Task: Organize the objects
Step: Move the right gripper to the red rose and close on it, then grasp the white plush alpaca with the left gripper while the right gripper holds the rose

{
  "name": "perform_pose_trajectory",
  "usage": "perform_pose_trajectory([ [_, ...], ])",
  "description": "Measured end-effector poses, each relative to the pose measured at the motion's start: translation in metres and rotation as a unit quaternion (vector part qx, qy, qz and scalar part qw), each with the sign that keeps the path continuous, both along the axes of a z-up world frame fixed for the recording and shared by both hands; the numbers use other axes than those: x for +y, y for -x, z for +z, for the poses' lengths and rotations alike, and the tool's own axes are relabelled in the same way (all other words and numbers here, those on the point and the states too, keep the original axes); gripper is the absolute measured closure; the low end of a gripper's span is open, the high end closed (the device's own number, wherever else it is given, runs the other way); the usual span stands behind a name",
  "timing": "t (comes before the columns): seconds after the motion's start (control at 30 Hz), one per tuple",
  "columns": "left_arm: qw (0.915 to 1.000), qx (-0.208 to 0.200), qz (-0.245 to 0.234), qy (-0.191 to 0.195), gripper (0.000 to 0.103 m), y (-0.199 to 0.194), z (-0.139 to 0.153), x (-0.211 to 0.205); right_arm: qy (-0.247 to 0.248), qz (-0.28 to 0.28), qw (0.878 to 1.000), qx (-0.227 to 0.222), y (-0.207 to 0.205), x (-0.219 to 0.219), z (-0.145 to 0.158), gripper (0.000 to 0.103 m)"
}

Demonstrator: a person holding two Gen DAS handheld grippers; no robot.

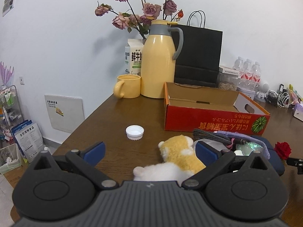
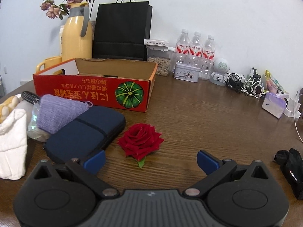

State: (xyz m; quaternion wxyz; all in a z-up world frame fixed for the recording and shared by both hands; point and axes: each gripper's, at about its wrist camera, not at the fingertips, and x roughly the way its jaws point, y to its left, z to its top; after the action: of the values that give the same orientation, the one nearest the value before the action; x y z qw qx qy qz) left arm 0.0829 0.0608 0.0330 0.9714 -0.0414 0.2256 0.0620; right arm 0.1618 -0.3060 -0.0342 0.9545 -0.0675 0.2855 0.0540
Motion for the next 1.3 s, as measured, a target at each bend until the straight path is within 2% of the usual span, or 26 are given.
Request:
perform_pose_trajectory([
  [0.33,0.9994,0.024,-0.023,-0.003,0.000,0.006,-0.004,0.000,0.022,0.019,0.999,0.022,-0.032,0.001,-0.007,0.003],
  [0.43,0.9989,0.032,-0.034,-0.005,0.000,0.007,-0.005,-0.001,0.020,0.037,0.999,0.029,-0.040,0.002,-0.010,0.013],
  [0.53,0.9983,0.039,-0.042,-0.012,0.000,0.007,-0.008,-0.002,0.017,0.054,0.998,0.029,-0.044,0.003,-0.011,0.029],
  [0.6,0.9979,0.044,-0.045,-0.014,0.000,0.007,-0.009,-0.002,0.011,0.065,0.997,0.027,-0.043,0.004,-0.010,0.054],
  [0.67,0.9977,0.047,-0.047,-0.015,0.000,0.006,-0.011,-0.001,0.012,0.069,0.997,0.024,-0.041,0.005,-0.010,0.063],
  [0.93,0.9963,0.063,-0.057,-0.011,0.000,0.000,-0.018,-0.005,0.012,0.056,0.998,-0.013,-0.025,0.008,-0.005,0.066],
  [1.1,0.9949,0.065,-0.072,-0.025,0.000,-0.007,-0.021,-0.005,0.015,0.041,0.999,-0.024,-0.021,0.007,-0.003,0.066],
  [1.23,0.9910,0.067,-0.106,-0.046,0.000,-0.016,-0.024,-0.006,0.013,0.038,0.999,-0.022,-0.020,0.006,-0.003,0.065],
  [1.3,0.9864,0.068,-0.135,-0.064,0.000,-0.020,-0.026,-0.009,0.012,0.036,0.999,-0.020,-0.021,0.005,-0.004,0.065],
])
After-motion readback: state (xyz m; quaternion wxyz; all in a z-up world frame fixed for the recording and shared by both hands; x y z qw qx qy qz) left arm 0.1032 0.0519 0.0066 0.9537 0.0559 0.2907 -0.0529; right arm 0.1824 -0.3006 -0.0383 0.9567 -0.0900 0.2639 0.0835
